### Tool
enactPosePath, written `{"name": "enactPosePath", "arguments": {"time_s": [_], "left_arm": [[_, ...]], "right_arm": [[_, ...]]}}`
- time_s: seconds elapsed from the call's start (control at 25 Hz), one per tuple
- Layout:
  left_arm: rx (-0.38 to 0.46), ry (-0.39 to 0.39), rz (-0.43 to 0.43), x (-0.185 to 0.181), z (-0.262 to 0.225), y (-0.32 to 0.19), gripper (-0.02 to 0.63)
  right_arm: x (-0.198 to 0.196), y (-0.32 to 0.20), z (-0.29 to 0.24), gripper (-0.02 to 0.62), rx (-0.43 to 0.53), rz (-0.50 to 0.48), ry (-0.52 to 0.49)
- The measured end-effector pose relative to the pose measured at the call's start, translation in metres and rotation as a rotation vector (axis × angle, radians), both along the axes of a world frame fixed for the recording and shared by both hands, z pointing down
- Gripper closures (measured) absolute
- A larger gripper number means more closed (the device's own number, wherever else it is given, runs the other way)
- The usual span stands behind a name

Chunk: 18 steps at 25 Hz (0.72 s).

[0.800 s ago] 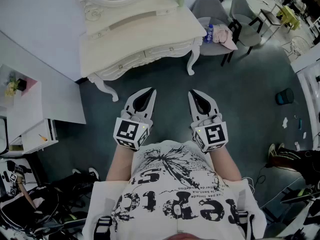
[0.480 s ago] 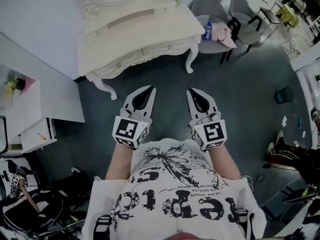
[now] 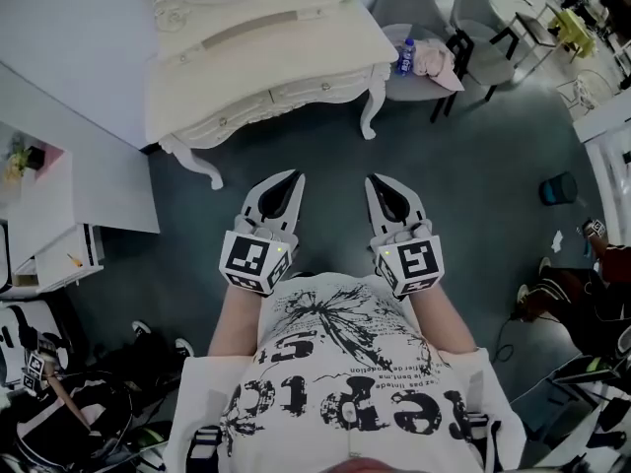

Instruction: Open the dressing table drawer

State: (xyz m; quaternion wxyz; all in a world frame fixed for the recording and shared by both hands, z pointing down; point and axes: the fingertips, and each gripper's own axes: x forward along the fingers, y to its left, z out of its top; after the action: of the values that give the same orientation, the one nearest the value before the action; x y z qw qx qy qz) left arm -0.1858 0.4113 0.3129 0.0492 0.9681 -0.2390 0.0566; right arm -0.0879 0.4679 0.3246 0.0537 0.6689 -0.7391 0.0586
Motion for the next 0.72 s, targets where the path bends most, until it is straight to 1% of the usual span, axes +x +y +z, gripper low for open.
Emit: {"name": "enactPosePath", "arguments": {"time_s": [0.2, 0.4, 0.56, 0.72], "left_arm": [[-0.004, -0.022, -0.031, 0.010, 0.013, 0.001, 0.598], [-0.026, -0.032, -0.062, 0.013, 0.025, -0.019, 0.598], [-0.021, -0.039, -0.041, 0.020, 0.032, -0.054, 0.598], [-0.039, -0.025, -0.032, 0.028, 0.037, -0.112, 0.598]], "right_arm": [[0.015, -0.003, 0.006, 0.578, -0.022, -0.006, 0.010], [0.023, -0.022, 0.007, 0.578, -0.008, -0.015, 0.014], [0.034, -0.056, 0.014, 0.578, -0.015, 0.011, 0.011], [0.044, -0.109, 0.022, 0.578, -0.035, 0.027, 0.019]]}}
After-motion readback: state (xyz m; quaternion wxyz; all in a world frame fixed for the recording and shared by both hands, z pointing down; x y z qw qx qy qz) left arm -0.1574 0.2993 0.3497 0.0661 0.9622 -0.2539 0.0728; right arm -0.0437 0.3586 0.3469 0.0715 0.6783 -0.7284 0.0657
